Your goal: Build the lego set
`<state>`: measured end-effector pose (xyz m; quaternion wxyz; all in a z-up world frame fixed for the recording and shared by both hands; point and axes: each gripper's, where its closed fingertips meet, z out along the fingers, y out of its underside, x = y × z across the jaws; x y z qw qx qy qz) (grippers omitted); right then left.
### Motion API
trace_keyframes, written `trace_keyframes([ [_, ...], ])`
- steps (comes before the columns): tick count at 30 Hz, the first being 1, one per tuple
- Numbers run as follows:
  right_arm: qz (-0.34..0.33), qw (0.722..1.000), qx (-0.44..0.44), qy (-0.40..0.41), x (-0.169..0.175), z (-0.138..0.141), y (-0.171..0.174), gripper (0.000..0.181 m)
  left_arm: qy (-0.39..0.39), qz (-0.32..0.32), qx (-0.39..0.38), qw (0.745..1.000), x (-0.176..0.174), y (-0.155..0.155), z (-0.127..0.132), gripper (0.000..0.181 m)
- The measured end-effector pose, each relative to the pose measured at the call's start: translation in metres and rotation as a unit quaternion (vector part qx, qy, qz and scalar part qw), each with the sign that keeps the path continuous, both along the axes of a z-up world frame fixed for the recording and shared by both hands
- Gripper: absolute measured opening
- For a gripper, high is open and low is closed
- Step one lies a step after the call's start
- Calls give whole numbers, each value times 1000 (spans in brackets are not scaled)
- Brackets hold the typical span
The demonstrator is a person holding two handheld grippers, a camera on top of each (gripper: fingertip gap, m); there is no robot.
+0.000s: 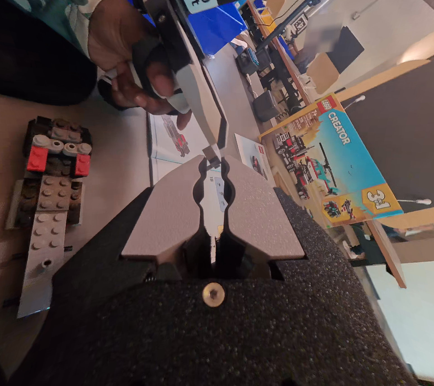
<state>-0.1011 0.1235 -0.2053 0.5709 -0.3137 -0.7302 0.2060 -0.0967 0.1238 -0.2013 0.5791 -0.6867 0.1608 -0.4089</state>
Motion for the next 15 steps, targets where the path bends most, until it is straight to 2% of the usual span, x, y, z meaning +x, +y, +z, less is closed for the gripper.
trace_keyframes([
  [2, -2, 1000, -16, 10, 2, 1, 3, 12, 6, 0, -3, 1000, 0, 0, -1, 23],
  [7, 7, 1000, -25, 15, 2, -1, 1, 12, 9, -15, -7, 1000, 3, -3, -3, 22],
  [15, 8, 1000, 17, 15, 0, -1, -2, 12, 29, -35, -15, 999, 10, -5, -11, 12],
])
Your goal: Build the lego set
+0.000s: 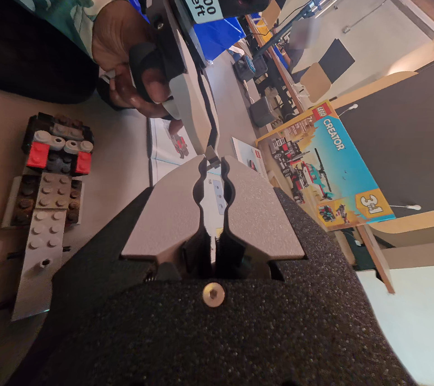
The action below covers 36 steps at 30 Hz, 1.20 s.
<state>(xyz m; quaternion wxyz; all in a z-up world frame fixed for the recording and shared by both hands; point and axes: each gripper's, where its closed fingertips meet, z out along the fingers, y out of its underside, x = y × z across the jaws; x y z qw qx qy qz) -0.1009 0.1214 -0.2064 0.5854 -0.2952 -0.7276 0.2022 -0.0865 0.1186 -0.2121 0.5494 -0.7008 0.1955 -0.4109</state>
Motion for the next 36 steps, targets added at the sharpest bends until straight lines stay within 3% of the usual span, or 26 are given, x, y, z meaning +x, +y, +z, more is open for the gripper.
trace_keyframes([
  [4, 6, 1000, 10, 7, 1, 3, -2, 12, -5, -11, 8, 1000, 1, -3, 2, 9],
  [6, 28, 998, -58, 25, 3, 10, -4, 17, -24, -22, 18, 999, 3, -6, 8, 8],
  [8, 60, 980, -188, 35, 7, 18, -4, 27, -49, -43, 23, 998, 5, -10, 14, 8],
  [10, 115, 924, -364, 32, 11, 27, -9, 31, -65, -47, 31, 996, 4, -11, 19, 8],
  [13, 183, 804, -566, 14, 15, 35, -10, 27, -93, -51, 37, 994, 1, -13, 26, 8],
  [14, 197, 777, -598, 10, 16, 36, -11, 25, -99, -53, 37, 993, 1, -14, 27, 8],
  [16, 197, 755, -625, 8, 14, 34, -9, 23, -97, -58, 42, 993, 1, -15, 28, 8],
  [22, 199, 760, -618, -28, 11, 25, -20, 13, -65, -70, 47, 994, 9, -18, 21, 8],
  [29, 197, 802, -563, -39, 17, 20, -19, 8, -26, -67, 46, 996, 14, -17, 13, 15],
  [36, 205, 827, -520, 59, 42, 49, 8, 8, 23, -40, 51, 998, 7, -12, 6, 23],
])
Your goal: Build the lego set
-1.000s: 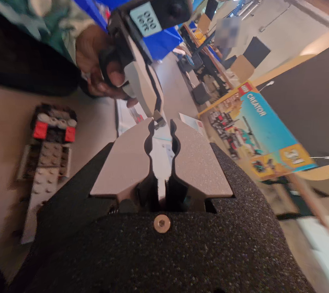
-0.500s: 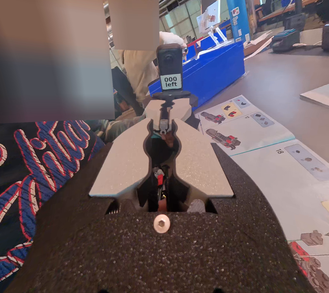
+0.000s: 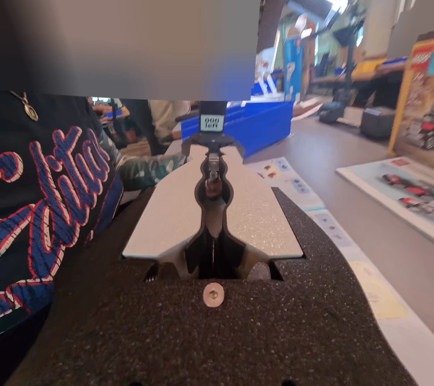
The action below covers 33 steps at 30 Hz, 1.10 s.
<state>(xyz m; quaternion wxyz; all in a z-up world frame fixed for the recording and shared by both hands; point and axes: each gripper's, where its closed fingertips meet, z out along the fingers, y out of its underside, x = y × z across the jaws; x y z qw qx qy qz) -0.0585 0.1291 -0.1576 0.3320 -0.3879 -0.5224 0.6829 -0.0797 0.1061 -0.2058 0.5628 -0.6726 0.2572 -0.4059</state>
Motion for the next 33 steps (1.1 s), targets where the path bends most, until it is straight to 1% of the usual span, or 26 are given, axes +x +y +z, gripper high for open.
trace_keyframes([
  [3, -50, 996, -30, 75, 14, 21, 22, 8, 25, 13, -1, 1000, -4, 2, -5, 23],
  [5, -73, 989, -62, 108, 22, 29, 35, 8, 43, 23, -3, 999, -5, 5, -10, 24],
  [8, -89, 987, -90, 99, 23, 24, 46, 8, 62, 26, -9, 998, -4, 6, -16, 25],
  [10, -99, 988, -77, 85, 19, 19, 46, 8, 71, 24, -11, 997, -3, 6, -18, 25],
  [15, -98, 993, -44, 58, 13, 10, 40, 8, 70, 24, -14, 997, -3, 6, -19, 26],
  [18, -103, 992, -27, 65, 13, 13, 39, 8, 70, 25, -14, 997, -4, 6, -18, 26],
  [21, -122, 990, 24, 62, 15, 15, 37, 8, 78, 20, -10, 997, -4, 4, -19, 27],
  [23, -135, 987, 77, 52, 17, 15, 34, 8, 104, 1, -3, 995, -4, -2, -20, 34],
  [25, -139, 980, 141, 18, 19, 9, 28, 8, 144, -28, -4, 989, -3, -15, -22, 44],
  [26, -132, 975, 177, -18, 21, 0, 25, 8, 163, -33, -9, 986, -3, -22, -23, 51],
  [29, -73, 945, 266, -173, 31, -48, 9, 8, 215, -49, -17, 975, 5, -48, -29, 58],
  [31, -28, 927, 281, -246, 39, -76, -3, 8, 261, -43, -19, 964, 11, -60, -40, 62],
  [33, 10, 916, 280, -288, 45, -94, -16, 8, 325, -30, -17, 945, 12, -65, -55, 64],
])
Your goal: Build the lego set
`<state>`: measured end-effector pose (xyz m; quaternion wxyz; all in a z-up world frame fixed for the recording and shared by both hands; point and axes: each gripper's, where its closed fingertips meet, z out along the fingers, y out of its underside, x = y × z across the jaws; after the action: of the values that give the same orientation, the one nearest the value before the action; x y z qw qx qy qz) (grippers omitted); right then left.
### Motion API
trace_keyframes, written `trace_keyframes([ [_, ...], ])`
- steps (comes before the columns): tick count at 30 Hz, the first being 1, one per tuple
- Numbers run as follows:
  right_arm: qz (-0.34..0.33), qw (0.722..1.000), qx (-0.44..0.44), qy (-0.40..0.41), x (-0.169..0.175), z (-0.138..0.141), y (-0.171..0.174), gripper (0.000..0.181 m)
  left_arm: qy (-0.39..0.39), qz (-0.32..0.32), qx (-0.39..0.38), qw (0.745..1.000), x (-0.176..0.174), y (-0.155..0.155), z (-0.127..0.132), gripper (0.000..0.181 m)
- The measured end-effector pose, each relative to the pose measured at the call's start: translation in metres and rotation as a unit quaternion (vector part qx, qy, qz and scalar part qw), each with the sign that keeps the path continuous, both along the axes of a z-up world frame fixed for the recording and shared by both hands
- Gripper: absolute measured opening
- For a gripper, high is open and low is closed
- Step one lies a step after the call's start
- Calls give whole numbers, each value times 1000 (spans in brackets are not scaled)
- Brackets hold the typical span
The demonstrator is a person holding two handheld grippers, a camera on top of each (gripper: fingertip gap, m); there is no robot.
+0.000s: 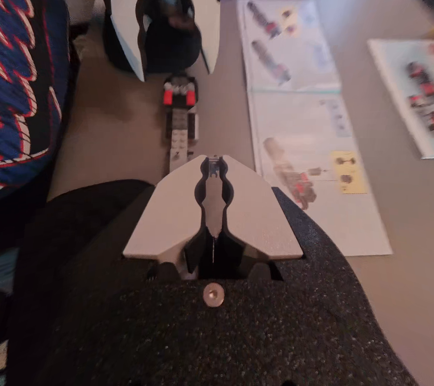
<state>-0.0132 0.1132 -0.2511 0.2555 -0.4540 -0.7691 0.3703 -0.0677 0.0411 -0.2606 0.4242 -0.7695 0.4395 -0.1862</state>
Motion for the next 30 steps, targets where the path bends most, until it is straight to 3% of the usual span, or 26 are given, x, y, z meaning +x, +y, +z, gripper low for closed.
trace_keyframes([
  [3, -4, 999, 25, -46, 5, -17, -2, 8, 82, 10, 9, 997, -4, -1, -16, 65],
  [8, 10, 994, 40, -104, 14, -38, -13, 8, 143, 27, 32, 989, -21, 15, -25, 61],
  [12, 35, 996, 0, -83, 9, -34, -39, 8, 166, 78, 52, 982, -48, 37, -24, 58],
  [15, 53, 997, -25, -54, -2, -29, -62, 8, 158, 109, 44, 980, -57, 42, -25, 54],
  [19, 22, 999, -11, -41, -7, -27, -52, 8, 151, 137, 26, 979, -60, 31, -21, 40],
  [25, 5, 999, 12, -36, -12, -28, -40, 8, 85, 87, -64, 990, -26, -1, -24, 22],
  [30, 25, 998, 21, -47, -18, -37, -50, 8, 99, 85, -66, 989, -15, 11, -35, 22],
])
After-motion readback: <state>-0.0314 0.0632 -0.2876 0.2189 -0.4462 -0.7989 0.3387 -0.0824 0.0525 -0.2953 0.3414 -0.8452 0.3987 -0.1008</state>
